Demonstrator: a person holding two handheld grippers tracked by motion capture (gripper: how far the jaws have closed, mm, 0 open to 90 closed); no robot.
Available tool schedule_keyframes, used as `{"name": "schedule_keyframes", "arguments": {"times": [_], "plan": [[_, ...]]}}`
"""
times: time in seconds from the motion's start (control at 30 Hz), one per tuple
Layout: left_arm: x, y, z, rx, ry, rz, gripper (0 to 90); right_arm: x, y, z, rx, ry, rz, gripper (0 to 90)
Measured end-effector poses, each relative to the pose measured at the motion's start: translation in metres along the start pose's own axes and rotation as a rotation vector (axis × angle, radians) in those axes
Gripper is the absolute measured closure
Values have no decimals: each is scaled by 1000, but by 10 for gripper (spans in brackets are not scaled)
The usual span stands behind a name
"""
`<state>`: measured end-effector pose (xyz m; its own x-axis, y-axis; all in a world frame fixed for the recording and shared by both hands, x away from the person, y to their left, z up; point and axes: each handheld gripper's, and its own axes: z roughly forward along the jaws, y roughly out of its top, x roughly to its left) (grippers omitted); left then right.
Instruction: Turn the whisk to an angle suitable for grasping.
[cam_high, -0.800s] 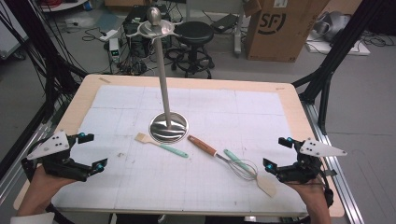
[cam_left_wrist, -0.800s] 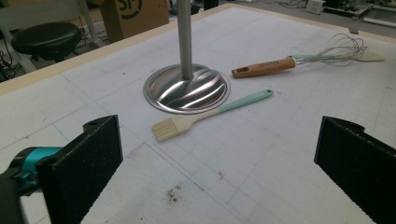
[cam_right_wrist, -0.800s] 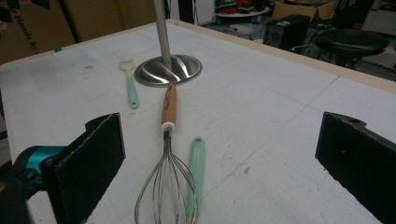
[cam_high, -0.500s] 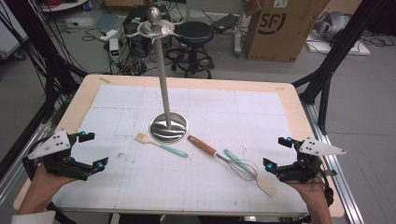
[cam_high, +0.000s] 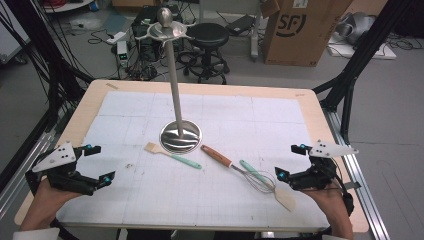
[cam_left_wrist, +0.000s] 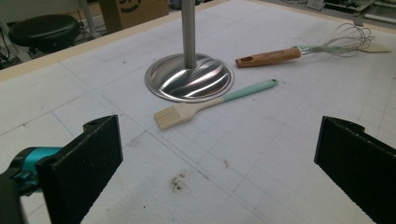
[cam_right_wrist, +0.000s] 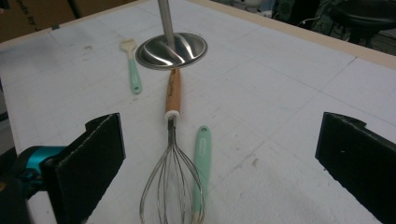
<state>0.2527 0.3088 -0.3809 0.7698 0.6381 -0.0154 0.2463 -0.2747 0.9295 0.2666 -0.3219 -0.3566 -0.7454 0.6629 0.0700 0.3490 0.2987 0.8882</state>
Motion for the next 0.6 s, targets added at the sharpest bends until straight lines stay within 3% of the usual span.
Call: {"name": "schedule_keyframes", "arguments": {"times": [0.3,0.6], "plan": [[0,-3,1,19,-3,4,16,9,38,12,110,45,-107,4],[-2,-1,5,29,-5,17,16,8,58,24,196,97,-145,4]]}}
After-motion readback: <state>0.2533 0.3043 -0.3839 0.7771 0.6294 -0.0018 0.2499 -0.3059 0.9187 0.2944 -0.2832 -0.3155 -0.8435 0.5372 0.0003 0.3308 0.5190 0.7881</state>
